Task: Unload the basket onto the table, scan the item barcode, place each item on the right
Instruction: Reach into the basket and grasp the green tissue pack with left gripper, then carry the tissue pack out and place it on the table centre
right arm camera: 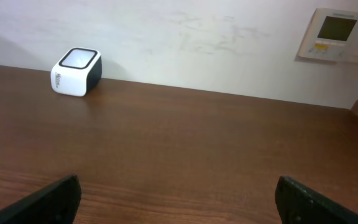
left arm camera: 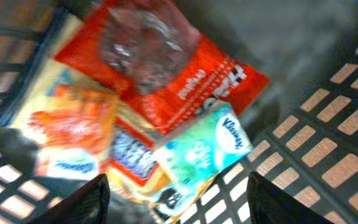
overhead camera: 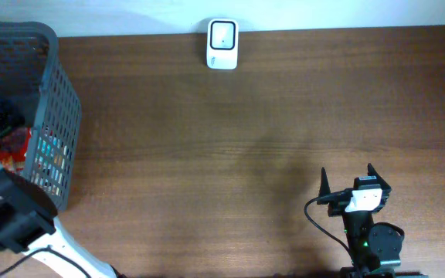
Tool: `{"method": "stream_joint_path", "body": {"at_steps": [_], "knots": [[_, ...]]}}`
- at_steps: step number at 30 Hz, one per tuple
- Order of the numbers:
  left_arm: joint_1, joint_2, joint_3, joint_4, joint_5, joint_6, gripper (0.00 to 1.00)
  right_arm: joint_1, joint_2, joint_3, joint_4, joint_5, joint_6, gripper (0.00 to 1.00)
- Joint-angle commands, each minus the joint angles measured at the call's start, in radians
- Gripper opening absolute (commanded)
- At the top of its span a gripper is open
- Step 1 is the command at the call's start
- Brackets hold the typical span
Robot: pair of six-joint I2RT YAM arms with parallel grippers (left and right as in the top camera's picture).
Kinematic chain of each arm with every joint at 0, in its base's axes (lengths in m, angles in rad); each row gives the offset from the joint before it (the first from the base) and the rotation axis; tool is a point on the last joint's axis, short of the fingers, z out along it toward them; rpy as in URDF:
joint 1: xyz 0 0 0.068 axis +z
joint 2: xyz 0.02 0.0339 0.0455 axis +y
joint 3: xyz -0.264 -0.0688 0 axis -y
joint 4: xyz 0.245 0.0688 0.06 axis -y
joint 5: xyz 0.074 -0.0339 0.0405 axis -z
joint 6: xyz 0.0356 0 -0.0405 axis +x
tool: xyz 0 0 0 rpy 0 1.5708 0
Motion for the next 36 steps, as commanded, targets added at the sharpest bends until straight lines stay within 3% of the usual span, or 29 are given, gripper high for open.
{"method": "stream_joint_path", "body": {"at_steps": [1,3,6,10,12,14,15,18,21,25,27,31,36], "knots": [[0.0,0.055,0.006,-0.019,0.067,0.052,0.7,-0.006,-0.006,-0.007,-0.005,0.002,-0.003,0.99],[0.0,0.079,0.004,-0.012,0.067,0.074,0.71,-0.006,-0.006,-0.007,-0.005,0.002,-0.003,0.99],[0.0,0.124,-0.007,-0.021,0.067,0.09,0.8,-0.006,-0.006,-0.007,-0.005,0.002,-0.003,0.99],[0.0,0.189,-0.007,-0.084,0.068,0.092,0.69,-0.006,-0.006,-0.007,-0.005,0.002,-0.003,0.99],[0.0,0.203,-0.007,-0.102,0.075,0.092,0.5,-0.006,-0.006,-0.007,-0.005,0.002,-0.003,0.99],[0.0,0.205,-0.007,-0.11,0.075,0.092,0.5,-0.006,-0.006,-0.007,-0.005,0.002,-0.003,0.98],[0.0,0.205,-0.007,-0.109,0.074,0.092,0.44,-0.006,-0.006,-0.007,-0.005,0.002,-0.003,0.99],[0.0,0.205,-0.007,-0.105,0.083,0.092,0.0,-0.006,-0.006,-0.007,-0.005,0.002,-0.003,0.99],[0.003,0.204,0.029,-0.113,0.148,0.091,0.0,-0.006,-0.006,-0.007,-0.005,0.002,-0.003,0.99],[0.003,0.204,0.277,-0.205,0.164,0.087,0.0,-0.006,-0.006,-0.007,-0.005,0.002,-0.003,0.98],[0.003,0.203,0.608,-0.255,0.257,0.06,0.0,-0.006,-0.006,-0.007,-0.005,0.002,-0.003,0.99],[0.003,0.174,0.986,-0.24,0.265,-0.072,0.0,-0.006,-0.006,-0.007,-0.005,0.002,-0.003,0.99],[0.002,-0.008,0.985,-0.228,0.338,-0.271,0.0,-0.006,-0.006,-0.007,-0.005,0.002,-0.003,0.98]]}}
